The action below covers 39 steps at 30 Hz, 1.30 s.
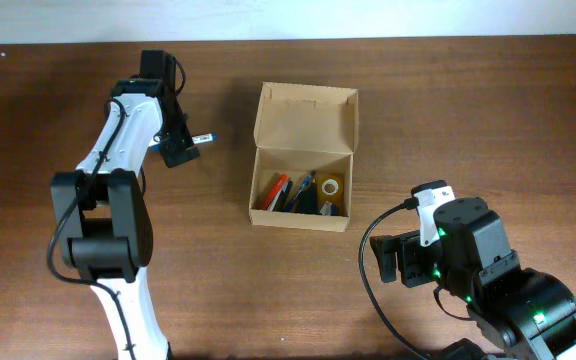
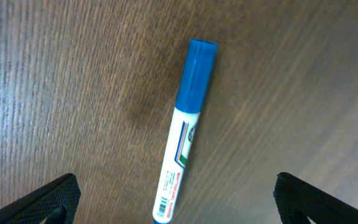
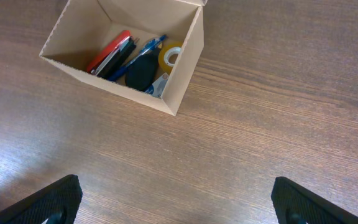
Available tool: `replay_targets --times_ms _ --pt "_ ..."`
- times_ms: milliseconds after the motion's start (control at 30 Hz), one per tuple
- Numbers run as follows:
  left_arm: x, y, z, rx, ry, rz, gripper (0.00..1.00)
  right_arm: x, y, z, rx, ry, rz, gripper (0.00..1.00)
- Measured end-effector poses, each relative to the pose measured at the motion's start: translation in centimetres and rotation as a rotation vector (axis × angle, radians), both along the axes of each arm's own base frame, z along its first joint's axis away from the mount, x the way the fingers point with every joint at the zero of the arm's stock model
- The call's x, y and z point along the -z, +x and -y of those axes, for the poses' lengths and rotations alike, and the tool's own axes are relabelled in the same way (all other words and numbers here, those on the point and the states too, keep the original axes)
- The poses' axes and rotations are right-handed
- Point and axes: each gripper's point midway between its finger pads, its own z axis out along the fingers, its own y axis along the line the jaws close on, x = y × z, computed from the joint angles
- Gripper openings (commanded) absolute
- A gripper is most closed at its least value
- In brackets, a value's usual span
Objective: Pack container
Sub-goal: 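Move the left gripper to the whiteboard marker and grasp it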
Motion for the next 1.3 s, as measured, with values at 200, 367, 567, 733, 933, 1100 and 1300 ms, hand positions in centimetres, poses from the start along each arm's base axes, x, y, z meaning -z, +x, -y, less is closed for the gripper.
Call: replay_targets --times_ms 200,367,567,733,933,1100,1300 --pt "1.0 -0.1 -0.1 -0.004 -0.016 -0.020 1.00 0.0 0.0 0.0 0.000 0.000 0.000 0.99" --pt "1.0 -0.1 -0.1 -0.004 -0.016 -0.021 1.00 0.0 0.0 0.0 0.001 0.001 0.000 0.99" --pt "0.8 0.8 0.0 -0.002 -0.021 0.020 1.00 0.0 0.0 0.0 0.000 0.000 0.000 0.99" --pt "0.3 2.4 0.4 0.003 -0.023 0.086 1.00 0.0 0.0 0.0 0.000 0.000 0.000 0.99" --pt "2.5 1.0 0.7 0.008 -0.024 -0.041 1.00 0.0 0.0 0.0 0.000 0.000 0.000 0.99" --pt "2.5 1.1 0.7 0.008 -0.023 -0.088 1.00 0.0 0.0 0.0 0.000 0.000 0.000 0.99" --pt "2.0 0.5 0.8 0.009 -0.023 -0.133 1.00 0.0 0.0 0.0 0.000 0.000 0.000 0.99"
